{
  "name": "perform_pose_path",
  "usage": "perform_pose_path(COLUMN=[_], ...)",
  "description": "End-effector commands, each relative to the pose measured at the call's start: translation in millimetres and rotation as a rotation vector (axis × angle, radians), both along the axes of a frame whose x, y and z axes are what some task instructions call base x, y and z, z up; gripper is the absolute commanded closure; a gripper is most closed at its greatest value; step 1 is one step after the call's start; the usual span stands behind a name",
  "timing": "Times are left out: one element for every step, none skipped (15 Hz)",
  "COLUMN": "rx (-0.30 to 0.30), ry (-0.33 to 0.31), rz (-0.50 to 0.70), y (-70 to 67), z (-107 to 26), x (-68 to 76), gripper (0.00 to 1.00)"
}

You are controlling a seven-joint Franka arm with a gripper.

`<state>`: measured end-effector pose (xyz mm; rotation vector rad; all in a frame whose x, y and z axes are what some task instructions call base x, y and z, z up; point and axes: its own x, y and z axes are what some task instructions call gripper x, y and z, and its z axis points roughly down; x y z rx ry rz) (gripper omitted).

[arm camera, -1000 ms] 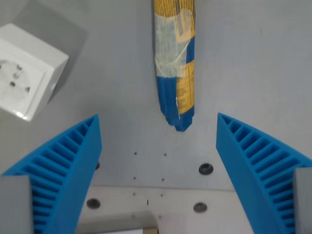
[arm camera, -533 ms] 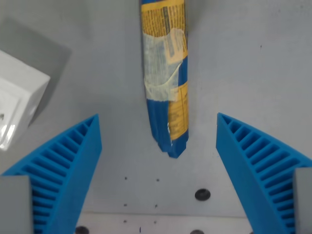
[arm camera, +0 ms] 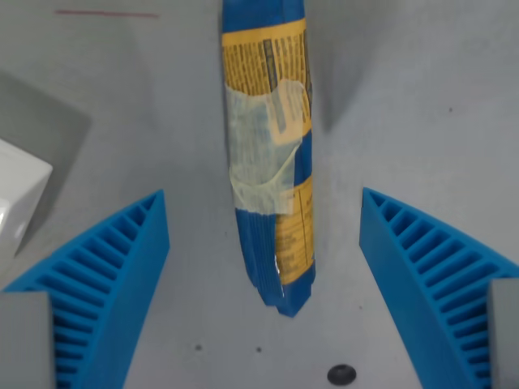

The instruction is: Pick up the blue bag

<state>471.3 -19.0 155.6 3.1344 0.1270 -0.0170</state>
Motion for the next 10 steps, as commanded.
perform_pose_path(rx=[0.028, 0.028, 0.029, 0.029, 0.03, 0.031, 0.032, 0.032, 0.032, 0.032], ry=[-0.035, -0.04, -0.044, -0.043, -0.047, -0.05, -0.051, -0.051, -0.051, -0.051], rz=[0.015, 0.015, 0.015, 0.015, 0.015, 0.014, 0.013, 0.013, 0.013, 0.013], y=[-2.4, -2.3, -1.8, -1.5, -1.0, -0.8, -0.8, -0.8, -0.8, -0.8], z=[-16.1, -21.1, -26.1, -31.1, -36.1, -41.0, -46.0, -46.0, -46.0, -46.0], x=[0.9, 1.8, 1.9, 0.5, 1.2, 1.8, 1.8, 1.8, 1.8, 1.8], gripper=[0.0, 0.0, 0.0, 0.0, 0.0, 0.0, 1.0, 1.0, 1.0, 1.0])
